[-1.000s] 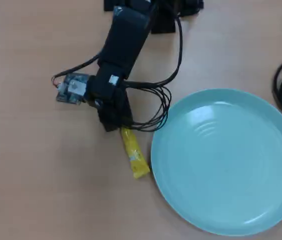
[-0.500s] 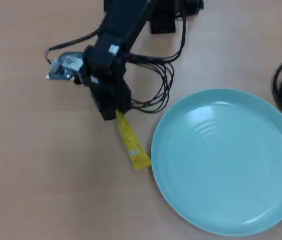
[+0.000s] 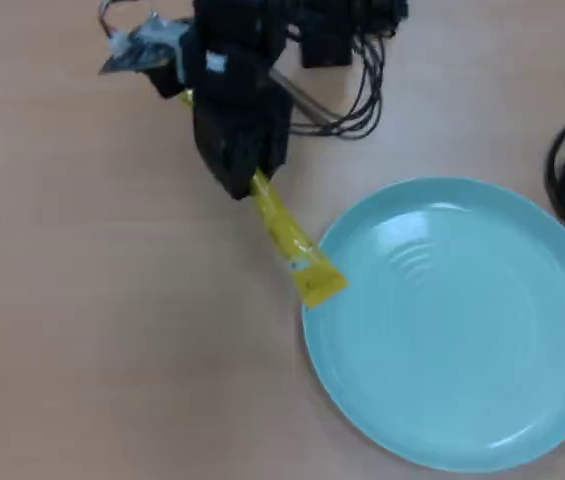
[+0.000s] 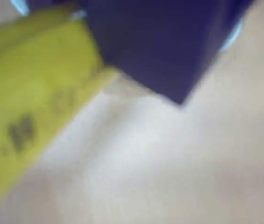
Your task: Pick up the yellow coffee stick, then put it in the green bowl
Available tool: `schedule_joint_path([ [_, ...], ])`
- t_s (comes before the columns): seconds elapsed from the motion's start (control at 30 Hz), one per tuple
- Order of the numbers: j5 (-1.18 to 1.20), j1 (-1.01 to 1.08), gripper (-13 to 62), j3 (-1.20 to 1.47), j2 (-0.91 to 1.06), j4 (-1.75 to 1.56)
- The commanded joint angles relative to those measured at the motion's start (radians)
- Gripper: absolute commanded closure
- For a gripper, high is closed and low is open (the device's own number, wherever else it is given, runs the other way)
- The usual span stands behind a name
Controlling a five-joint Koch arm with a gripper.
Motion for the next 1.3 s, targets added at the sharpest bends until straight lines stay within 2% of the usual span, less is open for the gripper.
schedule_joint_path([
  [0.0,-0.100,-0.031,57.0,-0.176,0.075,-0.009],
  [0.2,-0.318,-0.061,57.0,-0.232,0.083,-0.009],
  [0.37,-0.390,-0.103,57.0,-0.236,0.140,-0.017],
  [0.77,-0.399,-0.540,57.0,-0.238,0.126,-0.100],
  [1.27,-0.385,-0.696,56.7,-0.229,-0.055,-0.235],
])
